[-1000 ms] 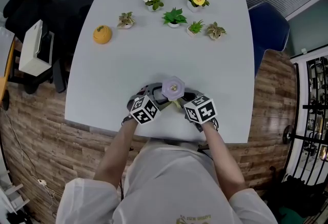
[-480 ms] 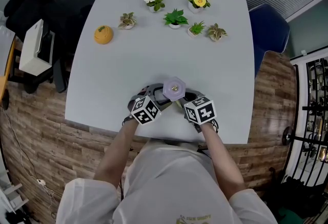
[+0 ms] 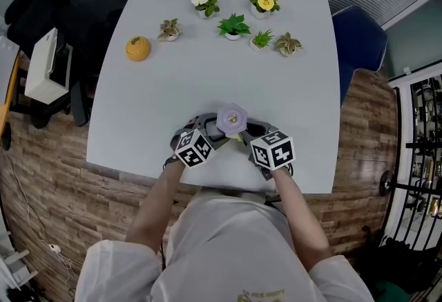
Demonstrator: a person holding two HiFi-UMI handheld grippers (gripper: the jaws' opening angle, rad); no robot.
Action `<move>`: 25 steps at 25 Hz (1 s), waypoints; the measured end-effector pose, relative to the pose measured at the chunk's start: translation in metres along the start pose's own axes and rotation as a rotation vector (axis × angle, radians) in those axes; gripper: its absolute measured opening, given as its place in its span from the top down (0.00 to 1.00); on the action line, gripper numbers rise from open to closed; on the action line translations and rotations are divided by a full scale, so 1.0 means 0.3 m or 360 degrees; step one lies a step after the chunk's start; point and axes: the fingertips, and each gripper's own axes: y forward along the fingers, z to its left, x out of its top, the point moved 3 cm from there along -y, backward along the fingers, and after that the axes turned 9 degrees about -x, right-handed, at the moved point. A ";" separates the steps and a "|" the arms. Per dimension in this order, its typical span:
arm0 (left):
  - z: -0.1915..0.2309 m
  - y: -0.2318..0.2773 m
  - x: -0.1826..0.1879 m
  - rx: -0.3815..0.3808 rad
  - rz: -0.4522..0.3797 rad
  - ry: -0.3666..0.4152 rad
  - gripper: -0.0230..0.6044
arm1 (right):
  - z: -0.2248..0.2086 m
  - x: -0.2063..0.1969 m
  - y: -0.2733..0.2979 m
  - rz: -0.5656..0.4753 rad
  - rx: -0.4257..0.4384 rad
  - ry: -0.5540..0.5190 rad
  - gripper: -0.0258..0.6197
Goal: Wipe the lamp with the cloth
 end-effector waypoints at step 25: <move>-0.004 -0.001 0.005 0.0001 -0.0001 0.0003 0.49 | -0.020 0.026 0.021 -0.0034 0.0087 0.0027 0.89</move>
